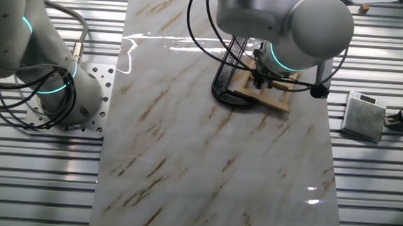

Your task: Open a sliding window

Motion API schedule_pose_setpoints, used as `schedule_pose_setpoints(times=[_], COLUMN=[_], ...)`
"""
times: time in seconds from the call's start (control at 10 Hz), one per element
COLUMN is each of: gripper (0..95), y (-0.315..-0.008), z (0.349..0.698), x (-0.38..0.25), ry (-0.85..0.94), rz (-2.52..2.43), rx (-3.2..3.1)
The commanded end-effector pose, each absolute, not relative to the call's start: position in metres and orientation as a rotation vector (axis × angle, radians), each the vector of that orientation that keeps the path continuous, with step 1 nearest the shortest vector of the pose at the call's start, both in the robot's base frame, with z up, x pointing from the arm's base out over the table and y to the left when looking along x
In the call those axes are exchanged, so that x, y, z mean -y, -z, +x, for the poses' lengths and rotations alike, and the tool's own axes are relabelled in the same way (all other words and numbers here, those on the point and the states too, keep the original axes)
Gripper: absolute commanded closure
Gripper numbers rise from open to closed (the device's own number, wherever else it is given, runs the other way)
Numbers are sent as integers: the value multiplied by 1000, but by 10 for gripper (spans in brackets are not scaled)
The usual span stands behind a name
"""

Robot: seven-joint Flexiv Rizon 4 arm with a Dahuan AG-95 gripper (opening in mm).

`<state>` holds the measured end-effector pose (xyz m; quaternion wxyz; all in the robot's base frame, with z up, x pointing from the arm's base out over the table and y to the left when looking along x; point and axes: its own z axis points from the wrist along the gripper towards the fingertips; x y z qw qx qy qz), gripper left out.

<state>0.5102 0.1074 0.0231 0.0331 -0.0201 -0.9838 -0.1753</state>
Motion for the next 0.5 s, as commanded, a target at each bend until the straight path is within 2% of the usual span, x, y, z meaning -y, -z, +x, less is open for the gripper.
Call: schedule_pose_setpoints(times=[0.1, 0.5], gripper=[570, 570], y=[-22, -21], z=[511, 513], x=[-108, -113], ry=[539, 545], rz=[-64, -64], rx=[3028, 3036])
